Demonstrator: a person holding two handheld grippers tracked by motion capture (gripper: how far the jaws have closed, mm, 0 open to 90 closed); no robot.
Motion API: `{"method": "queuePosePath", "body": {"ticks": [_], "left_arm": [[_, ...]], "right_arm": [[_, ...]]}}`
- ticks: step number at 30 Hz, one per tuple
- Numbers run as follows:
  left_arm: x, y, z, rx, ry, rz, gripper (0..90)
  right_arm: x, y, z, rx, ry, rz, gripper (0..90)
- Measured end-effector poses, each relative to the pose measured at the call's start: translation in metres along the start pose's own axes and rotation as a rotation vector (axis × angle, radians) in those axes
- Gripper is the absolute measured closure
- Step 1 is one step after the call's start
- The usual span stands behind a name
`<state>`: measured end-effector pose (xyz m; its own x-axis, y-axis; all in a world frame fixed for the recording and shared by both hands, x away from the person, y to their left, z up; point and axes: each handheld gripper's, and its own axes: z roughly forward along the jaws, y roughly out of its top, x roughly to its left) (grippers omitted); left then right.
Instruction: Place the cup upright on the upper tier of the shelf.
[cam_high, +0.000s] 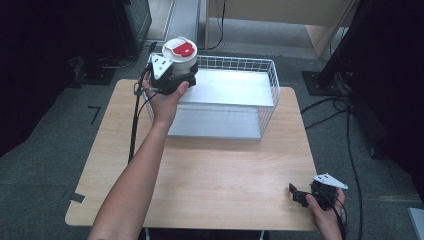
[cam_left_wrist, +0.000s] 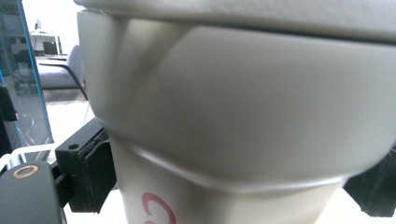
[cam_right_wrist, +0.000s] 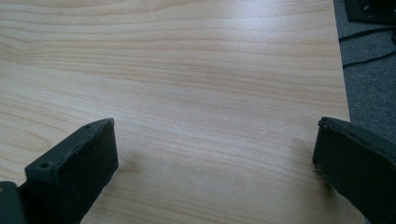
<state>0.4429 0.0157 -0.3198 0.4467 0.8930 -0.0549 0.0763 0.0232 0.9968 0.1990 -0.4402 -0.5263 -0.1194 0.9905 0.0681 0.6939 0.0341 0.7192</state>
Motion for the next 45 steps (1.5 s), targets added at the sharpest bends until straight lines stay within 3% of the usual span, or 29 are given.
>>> {"method": "queuePosePath", "body": {"ticks": [4, 19, 27, 31, 45], "left_arm": [[0.002, 0.001, 0.000, 0.008, 0.007, -0.023, 7.3], [0.003, 0.003, -0.005, 0.009, -0.004, -0.026, 0.0], [0.004, 0.004, -0.011, 0.013, -0.002, -0.016, 0.0], [0.005, 0.002, -0.016, 0.004, -0.004, -0.030, 0.0], [0.005, 0.000, -0.031, 0.005, -0.001, 0.008, 0.0]], "right_arm": [[0.001, 0.000, 0.000, 0.003, -0.003, -0.006, 0.0], [0.000, -0.001, -0.001, 0.002, 0.002, 0.001, 0.0], [0.001, -0.001, -0.001, 0.003, -0.002, -0.003, 0.0], [0.001, -0.001, 0.000, 0.003, -0.002, -0.005, 0.0], [0.002, 0.000, 0.000, 0.007, -0.013, -0.013, 0.0]]}}
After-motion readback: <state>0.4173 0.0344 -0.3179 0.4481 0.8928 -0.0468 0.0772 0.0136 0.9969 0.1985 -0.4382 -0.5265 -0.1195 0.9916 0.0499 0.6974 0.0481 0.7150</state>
